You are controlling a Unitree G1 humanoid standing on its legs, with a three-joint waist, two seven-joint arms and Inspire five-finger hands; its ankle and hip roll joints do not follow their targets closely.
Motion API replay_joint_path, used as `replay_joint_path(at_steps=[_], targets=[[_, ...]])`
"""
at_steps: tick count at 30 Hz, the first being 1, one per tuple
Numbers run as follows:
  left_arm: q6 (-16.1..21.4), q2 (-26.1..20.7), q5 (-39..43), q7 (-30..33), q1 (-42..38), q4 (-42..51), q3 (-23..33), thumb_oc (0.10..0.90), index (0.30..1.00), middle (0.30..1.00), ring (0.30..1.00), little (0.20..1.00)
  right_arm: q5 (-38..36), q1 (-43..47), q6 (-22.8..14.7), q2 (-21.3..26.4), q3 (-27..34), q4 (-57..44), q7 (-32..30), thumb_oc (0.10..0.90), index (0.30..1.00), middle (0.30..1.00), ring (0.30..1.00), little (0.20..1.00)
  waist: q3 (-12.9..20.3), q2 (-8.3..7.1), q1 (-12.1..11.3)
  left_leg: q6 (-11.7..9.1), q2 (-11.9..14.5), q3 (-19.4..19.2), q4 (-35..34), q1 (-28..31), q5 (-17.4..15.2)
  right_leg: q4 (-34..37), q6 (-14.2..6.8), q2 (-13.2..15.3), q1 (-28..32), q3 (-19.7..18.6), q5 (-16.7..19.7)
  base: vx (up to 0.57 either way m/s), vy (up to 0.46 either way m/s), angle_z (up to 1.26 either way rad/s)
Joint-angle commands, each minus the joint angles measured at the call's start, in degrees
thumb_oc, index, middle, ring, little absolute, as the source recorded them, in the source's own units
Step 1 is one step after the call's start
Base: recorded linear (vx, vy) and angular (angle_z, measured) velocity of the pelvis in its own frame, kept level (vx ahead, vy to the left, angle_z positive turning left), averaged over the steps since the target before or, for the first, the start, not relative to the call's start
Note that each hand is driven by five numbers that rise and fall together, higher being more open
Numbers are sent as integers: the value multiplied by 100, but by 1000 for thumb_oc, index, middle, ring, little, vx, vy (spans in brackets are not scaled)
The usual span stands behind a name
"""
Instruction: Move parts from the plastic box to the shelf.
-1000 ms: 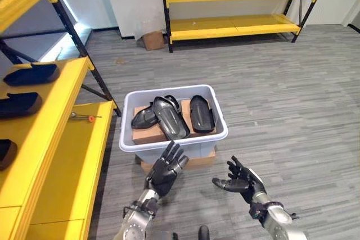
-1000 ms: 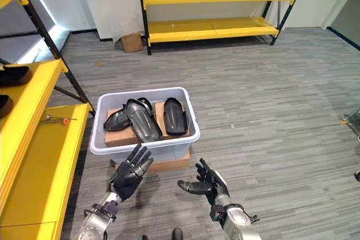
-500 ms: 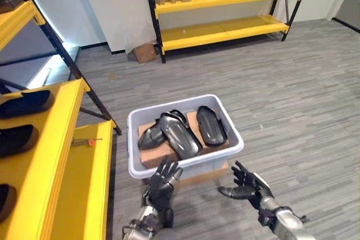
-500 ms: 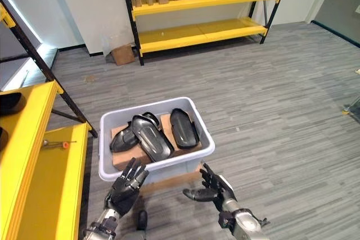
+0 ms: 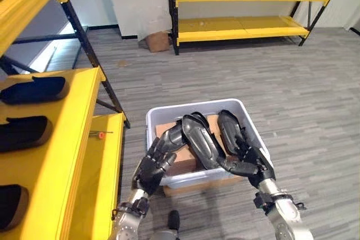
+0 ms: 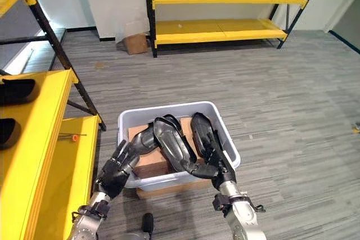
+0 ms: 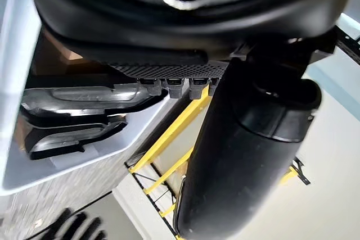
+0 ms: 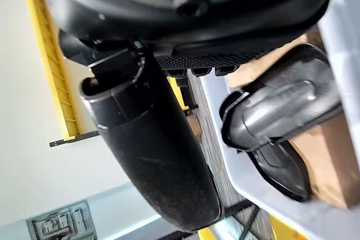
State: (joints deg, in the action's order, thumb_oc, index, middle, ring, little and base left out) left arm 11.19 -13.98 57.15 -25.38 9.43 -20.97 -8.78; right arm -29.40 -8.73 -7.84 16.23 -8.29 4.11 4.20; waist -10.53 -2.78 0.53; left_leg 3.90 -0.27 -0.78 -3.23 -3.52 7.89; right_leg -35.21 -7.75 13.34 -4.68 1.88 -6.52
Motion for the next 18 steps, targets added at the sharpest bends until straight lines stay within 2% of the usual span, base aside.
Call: replay_joint_path(at_steps=[1,3,5,7,8,9,11,18], targets=[[373,-113,-31,-406,-251,1014,-68,900,1000,1000,1000,1000,-147,253,-620,226,245,-552,18,900,1000,1000,1000,1000,368,69,84,-304,248,-190,26,127,-172,2763,230,-663,96,455,858,-15,-155,-12],[366,-155,92,-315,-255,1085,-52,900,1000,1000,1000,1000,-235,346,-533,233,218,-560,42,900,1000,1000,1000,1000,307,2,42,-310,268,-255,30,110,-199,3084,150,-655,105,446,1074,-12,-184,2],[337,-129,28,-235,-330,1106,-17,900,1000,1000,1000,1000,-179,395,-499,273,140,-632,5,900,1000,1000,1000,1000,302,-97,-23,-364,327,-257,31,49,-148,3434,170,-691,244,540,1210,-17,-185,23],[424,-116,100,-211,-402,1128,-72,900,1000,1000,1000,1000,15,459,-414,288,22,-636,60,900,1000,1000,1000,1000,277,-125,-57,-466,446,-242,1,4,-35,3487,193,-726,259,534,1248,-43,-140,4],[457,-116,164,-194,-406,1140,-84,900,1000,1000,1000,1000,60,473,-322,298,2,-634,88,900,1000,1000,1000,1000,272,-125,-60,-489,478,-232,-14,4,-16,3496,206,-744,264,515,1239,7,-99,-14],[485,-79,319,-149,-423,1137,-69,900,1000,1000,1000,1000,3,481,-22,354,-30,-620,177,900,1000,1000,1000,1000,269,-129,-63,-549,546,-199,-69,48,19,3567,241,-783,325,493,1215,45,-77,-15],[412,-4,410,-120,-323,1163,-5,900,1000,1000,1000,1000,30,396,293,483,-12,-542,90,900,1000,1000,1000,1000,300,-169,-87,-637,607,-125,-96,108,33,3687,300,-827,495,531,1168,118,-94,-16],[454,38,369,-319,21,1186,144,900,1000,1000,1000,1000,138,352,17,831,417,-543,237,900,1000,1000,1000,1000,351,-284,-164,-753,814,-1,-78,131,60,3768,390,-905,725,569,1054,77,-70,-6]])
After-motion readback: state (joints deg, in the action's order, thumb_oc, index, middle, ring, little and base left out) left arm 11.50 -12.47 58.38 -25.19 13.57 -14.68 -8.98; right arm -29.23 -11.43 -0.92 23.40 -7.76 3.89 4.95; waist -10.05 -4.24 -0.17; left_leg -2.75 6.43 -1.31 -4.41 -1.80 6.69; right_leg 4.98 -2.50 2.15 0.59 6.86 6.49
